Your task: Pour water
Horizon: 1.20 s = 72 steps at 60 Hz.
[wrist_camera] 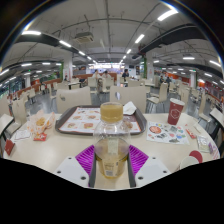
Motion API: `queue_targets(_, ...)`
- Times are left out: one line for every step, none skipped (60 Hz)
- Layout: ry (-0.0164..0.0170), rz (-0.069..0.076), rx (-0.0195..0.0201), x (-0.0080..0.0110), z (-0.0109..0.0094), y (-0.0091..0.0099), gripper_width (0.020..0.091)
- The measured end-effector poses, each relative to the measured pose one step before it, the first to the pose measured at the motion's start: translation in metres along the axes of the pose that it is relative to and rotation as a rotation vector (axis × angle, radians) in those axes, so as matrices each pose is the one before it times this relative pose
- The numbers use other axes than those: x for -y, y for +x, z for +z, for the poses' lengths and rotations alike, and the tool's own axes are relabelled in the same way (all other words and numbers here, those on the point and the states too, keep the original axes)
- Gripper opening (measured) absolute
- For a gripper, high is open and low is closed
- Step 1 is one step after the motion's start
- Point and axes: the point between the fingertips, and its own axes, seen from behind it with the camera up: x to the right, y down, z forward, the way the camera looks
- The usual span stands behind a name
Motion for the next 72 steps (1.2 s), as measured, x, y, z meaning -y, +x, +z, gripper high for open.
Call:
queue_targets(0.00071,-0.0020,0.00134,-0.00038,-0.00058,0.00004,0.0454)
queue_targets(0.00153,-0.0022,0.00059,0.00014,-0.00048,0.00005,0.0427)
queue_targets(-0.00190,-0.0027,-0.00132,-0.00078,-0.00059,0.00059,0.0423)
queue_targets(-0.00008,-0.0025,-0.00095,-0.00008,-0.00078,0.00040,0.0407)
queue_targets(-0.00188,-0.0035,0.00020,-0.00054,-0.00092,0.00019,0.0394)
queue_targets(-0.00117,-0.0028,0.00298,-0.00002,-0.00075,-0.00002,0.0394)
queue_targets(-0.00474,-0.0034,0.00712,-0.00083,-0.00093,-0.00138,0.0393)
queue_targets(-0.00454,-0.0034,0.01014,-0.00065,-0.00111,-0.00206,0.0393)
queue_targets(-0.00377,-0.0030,0.01052,-0.00057,-0.00135,-0.00207,0.0403)
queue_targets(-0.00282,-0.0031,0.00635,-0.00010,-0.00156,-0.00079,0.0361)
queue_targets(0.00087,0.0017,-0.00142,0.00110,-0.00204,0.00068,0.0358)
queue_targets(0.00045,-0.0005,0.00034,0.00113,-0.00255,0.00041,0.0359)
queue_targets(0.00235,-0.0011,0.01149,0.00114,-0.00246,-0.00127,0.0358)
queue_targets(0.00038,-0.0001,0.01259,0.00139,-0.00324,-0.00177,0.0358)
queue_targets(-0.00036,0.0047,0.01144,0.00183,-0.00371,-0.00150,0.0358)
queue_targets(-0.00032,0.0108,0.00873,0.00235,-0.00417,-0.00103,0.0357)
queue_targets(0.00299,0.0148,0.00865,0.00332,-0.00441,-0.00116,0.0357)
queue_targets(0.00641,0.0173,0.01021,0.00448,-0.00506,-0.00116,0.0358)
queue_targets(0.00670,0.0195,0.01241,0.00515,-0.00533,-0.00164,0.0357)
queue_targets(0.00543,0.0222,0.01364,0.00499,-0.00531,-0.00169,0.0358)
queue_targets(0.00553,0.0270,0.01398,0.00543,-0.00580,-0.00172,0.0359)
queue_targets(0.00564,0.0288,0.00925,0.00661,-0.00509,-0.00366,0.0358)
queue_targets(0.00729,0.0358,0.01567,0.00623,-0.00615,-0.00154,0.0356)
queue_targets(0.00770,0.0373,0.01827,0.00482,-0.00483,-0.00127,0.0357)
queue_targets(0.00338,0.0391,0.02012,0.00582,-0.00566,-0.00304,0.0358)
queue_targets(0.00193,0.0429,0.02207,0.00539,-0.00535,-0.00323,0.0357)
queue_targets(0.00237,0.0467,0.02203,0.00557,-0.00536,-0.00336,0.0360)
queue_targets(0.00171,0.0500,0.01893,0.00654,-0.00549,-0.00408,0.0360)
queue_targets(0.00402,0.0512,0.01881,0.00387,-0.00382,-0.00102,0.0356)
queue_targets(-0.00300,0.0557,0.01860,0.00505,-0.00459,-0.00420,0.0359)
queue_targets(-0.00286,0.0552,0.02015,0.00308,-0.00359,-0.00462,0.0359)
queue_targets(0.00021,0.0570,0.02226,0.00429,-0.00064,0.00160,0.0359)
queue_targets(0.00118,0.0569,0.01762,0.00442,-0.00321,-0.00121,0.0361)
queue_targets(0.00042,0.0557,0.01589,0.00365,-0.00336,-0.00122,0.0359)
queue_targets(-0.00280,0.0570,0.01550,0.00250,-0.00616,-0.00526,0.0358)
queue_targets(0.00051,0.0561,0.02031,0.00429,0.00022,0.00229,0.0360)
queue_targets(0.00003,0.0571,0.01599,0.00235,-0.00546,-0.00473,0.0360)
queue_targets(0.00306,0.0553,0.01723,0.00389,-0.00235,-0.00033,0.0359)
queue_targets(0.00169,0.0547,0.01659,0.00325,-0.00194,-0.00015,0.0360)
queue_targets(-0.00046,0.0558,0.01382,0.00162,-0.00400,-0.00235,0.0359)
queue_targets(0.00205,0.0518,0.01375,0.00388,0.00477,0.00617,0.0358)
queue_targets(0.00192,0.0531,0.00950,0.00398,-0.00079,0.00318,0.0360)
queue_targets(0.00300,0.0486,0.00761,0.00360,-0.00069,0.00325,0.0361)
queue_targets(-0.00006,0.0446,0.00925,0.00313,-0.00040,0.00257,0.0358)
queue_targets(-0.00242,0.0425,0.01107,0.00231,-0.00059,0.00222,0.0358)
queue_targets(0.00011,0.0427,0.00884,0.00283,-0.00078,0.00282,0.0358)
queue_targets(0.00256,0.0475,0.00504,0.00199,-0.00614,-0.00102,0.0358)
queue_targets(0.00327,0.0437,0.00424,0.00284,-0.00308,0.00134,0.0359)
queue_targets(0.00032,0.0396,0.00784,0.00229,0.00072,0.00365,0.0358)
queue_targets(0.00381,0.0323,0.00536,0.00192,0.00409,0.00467,0.0357)
queue_targets(0.00421,0.0392,0.00793,0.00373,-0.00015,0.00322,0.0358)
queue_targets(0.00552,0.0387,0.00538,0.00367,-0.00068,0.00329,0.0358)
queue_targets(-0.00229,0.0440,0.00737,0.00324,-0.00438,0.00158,0.0357)
queue_targets(0.00506,0.0278,0.00257,0.00204,0.00351,0.00434,0.0357)
queue_targets(-0.00228,0.0416,0.00755,0.00300,-0.00468,0.00097,0.0356)
queue_targets(0.00354,0.0359,0.00588,0.00290,-0.00041,0.00252,0.0356)
queue_targets(0.00347,0.0406,0.00503,0.00082,-0.00610,-0.00084,0.0357)
queue_targets(0.00563,0.0393,0.00522,0.00358,0.00006,0.00288,0.0356)
queue_targets(0.00842,0.0282,0.00333,0.00761,0.00974,0.00569,0.0355)
queue_targets(0.00409,0.0314,0.00500,0.00309,0.00025,0.00242,0.0356)
queue_targets(0.00349,0.0262,0.00495,0.00240,-0.00054,0.00204,0.0357)
queue_targets(0.00503,0.0203,0.00228,0.00236,-0.00061,0.00235,0.0358)
queue_targets(0.00369,0.0218,0.00057,-0.00114,-0.00970,-0.00050,0.0357)
queue_targets(0.00295,0.0087,-0.00219,0.00151,-0.00072,0.00242,0.0356)
queue_targets(0.00124,-0.0024,-0.00263,0.00465,0.00961,0.00466,0.0357)
queue_targets(-0.00513,0.0164,-0.00064,-0.00252,-0.01703,-0.00347,0.0357)
queue_targets(0.00151,0.0035,-0.00336,-0.00001,-0.00079,0.00222,0.0357)
queue_targets(0.00626,-0.0026,-0.00864,0.00718,0.01620,0.00085,0.0356)
queue_targets(-0.00005,0.0013,-0.00259,-0.00067,0.00117,0.00158,0.0355)
queue_targets(-0.00304,0.0010,-0.00095,-0.00124,0.00000,0.00090,0.0356)
queue_targets(-0.00321,0.0011,-0.00122,-0.00130,0.00026,0.00063,0.0357)
queue_targets(-0.00007,-0.0013,-0.00419,-0.00048,-0.00010,0.00094,0.0358)
